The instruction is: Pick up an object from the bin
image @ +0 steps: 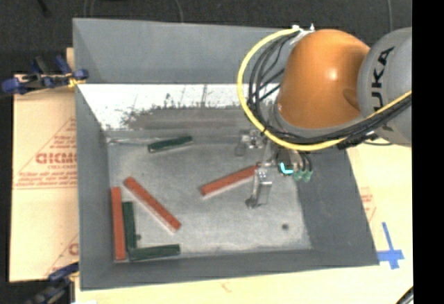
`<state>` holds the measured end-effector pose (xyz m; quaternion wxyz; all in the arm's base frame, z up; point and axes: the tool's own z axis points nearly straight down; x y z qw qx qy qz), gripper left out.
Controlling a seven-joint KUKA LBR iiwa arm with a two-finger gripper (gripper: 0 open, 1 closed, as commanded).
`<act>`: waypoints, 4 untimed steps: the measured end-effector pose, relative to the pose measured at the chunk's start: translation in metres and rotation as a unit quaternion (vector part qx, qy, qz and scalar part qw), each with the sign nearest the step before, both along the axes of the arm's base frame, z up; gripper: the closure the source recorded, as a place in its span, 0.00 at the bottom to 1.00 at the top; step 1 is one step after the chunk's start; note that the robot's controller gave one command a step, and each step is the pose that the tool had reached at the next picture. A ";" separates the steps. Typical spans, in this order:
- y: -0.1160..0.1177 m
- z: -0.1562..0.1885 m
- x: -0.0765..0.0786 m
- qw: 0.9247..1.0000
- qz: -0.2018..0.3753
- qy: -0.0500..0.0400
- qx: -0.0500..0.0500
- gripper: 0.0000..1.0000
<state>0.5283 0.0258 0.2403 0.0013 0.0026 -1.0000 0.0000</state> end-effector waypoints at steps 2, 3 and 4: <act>-0.004 -0.050 0.017 1.000 0.018 -0.007 0.000 0.00; -0.004 -0.081 0.045 1.000 -0.014 -0.003 0.001 0.00; -0.029 -0.170 0.044 0.992 0.122 -0.003 0.000 1.00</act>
Offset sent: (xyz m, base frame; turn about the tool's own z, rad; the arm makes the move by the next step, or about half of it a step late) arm 0.0319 -0.0093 -0.1237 -0.0880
